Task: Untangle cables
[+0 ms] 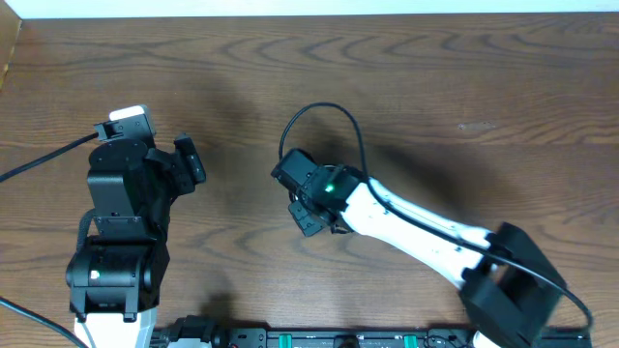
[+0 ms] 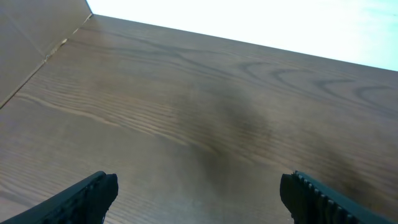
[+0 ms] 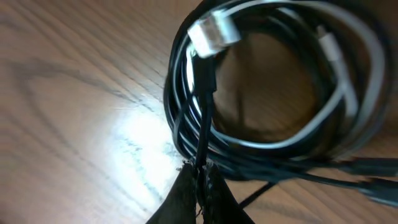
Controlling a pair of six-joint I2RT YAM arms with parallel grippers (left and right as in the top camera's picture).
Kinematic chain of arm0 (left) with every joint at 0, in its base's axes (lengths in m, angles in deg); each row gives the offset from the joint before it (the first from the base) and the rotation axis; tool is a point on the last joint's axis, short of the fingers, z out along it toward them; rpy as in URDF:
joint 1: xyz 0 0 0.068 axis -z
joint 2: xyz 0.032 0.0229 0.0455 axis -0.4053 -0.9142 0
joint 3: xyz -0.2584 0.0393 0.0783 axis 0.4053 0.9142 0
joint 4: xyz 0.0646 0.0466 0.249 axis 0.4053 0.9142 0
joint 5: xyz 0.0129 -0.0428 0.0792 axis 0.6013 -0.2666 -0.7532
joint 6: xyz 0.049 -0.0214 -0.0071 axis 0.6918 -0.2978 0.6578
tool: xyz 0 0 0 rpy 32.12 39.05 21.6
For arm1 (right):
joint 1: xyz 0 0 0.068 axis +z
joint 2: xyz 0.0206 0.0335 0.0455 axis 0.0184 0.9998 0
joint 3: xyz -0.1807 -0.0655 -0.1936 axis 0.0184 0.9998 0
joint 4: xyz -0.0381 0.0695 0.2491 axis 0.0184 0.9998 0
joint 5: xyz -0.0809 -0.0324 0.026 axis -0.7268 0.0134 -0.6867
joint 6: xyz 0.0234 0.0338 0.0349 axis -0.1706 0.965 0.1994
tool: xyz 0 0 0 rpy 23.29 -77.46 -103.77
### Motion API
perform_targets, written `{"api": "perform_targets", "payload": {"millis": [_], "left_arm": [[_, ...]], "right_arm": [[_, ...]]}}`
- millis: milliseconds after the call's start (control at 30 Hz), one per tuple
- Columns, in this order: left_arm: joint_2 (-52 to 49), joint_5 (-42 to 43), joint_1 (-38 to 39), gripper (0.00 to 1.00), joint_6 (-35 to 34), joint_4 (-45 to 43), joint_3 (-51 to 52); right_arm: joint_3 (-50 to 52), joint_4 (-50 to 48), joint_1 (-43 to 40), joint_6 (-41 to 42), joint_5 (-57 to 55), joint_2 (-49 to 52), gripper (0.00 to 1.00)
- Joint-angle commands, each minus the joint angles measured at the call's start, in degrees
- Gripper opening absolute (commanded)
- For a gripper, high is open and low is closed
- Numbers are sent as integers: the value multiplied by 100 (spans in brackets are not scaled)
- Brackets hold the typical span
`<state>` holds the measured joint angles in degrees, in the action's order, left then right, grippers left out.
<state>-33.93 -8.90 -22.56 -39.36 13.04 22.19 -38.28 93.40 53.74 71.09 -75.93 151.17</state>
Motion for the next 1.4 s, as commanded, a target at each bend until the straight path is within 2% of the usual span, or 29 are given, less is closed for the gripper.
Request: {"api": "perform_targets", "payload": {"millis": [0,133,433,633,800,833,900,933,1200,1300,1367], "left_arm": [[-7,-9,9,88,74,0,-90],[-7,-7,9,89,74,0,-90],[-7,-9,9,89,74,2,-90],[-7,-9,9,89,74,4,-90],[-7,-9,9,89,74,7,-90],[-4,-7,9,89,74,4,-90],[-7,-9,9,89,74,4,-90],[-7,-9,9,88,74,4,-90],[-7,-9,9,89,74,2,-90],[-7,-9,9,89,74,2,-90],[-7,-7,9,89,74,2,-90]], "right_arm": [[-168,39,24,15,-118,-374,1],[-168,109,24,20,-420,-697,1],[-168,256,22,358,-1950,-1534,2],[-103,363,26,404,-1495,-1397,1],[-74,671,28,890,-1410,-1019,2],[-74,721,28,927,-1405,-942,22],[-74,817,28,922,-1403,-785,77],[-74,846,28,920,-1390,-717,98],[-74,494,28,369,-452,-164,98],[-74,46,31,295,-83,-37,84],[-74,-385,31,302,164,57,80]]}}
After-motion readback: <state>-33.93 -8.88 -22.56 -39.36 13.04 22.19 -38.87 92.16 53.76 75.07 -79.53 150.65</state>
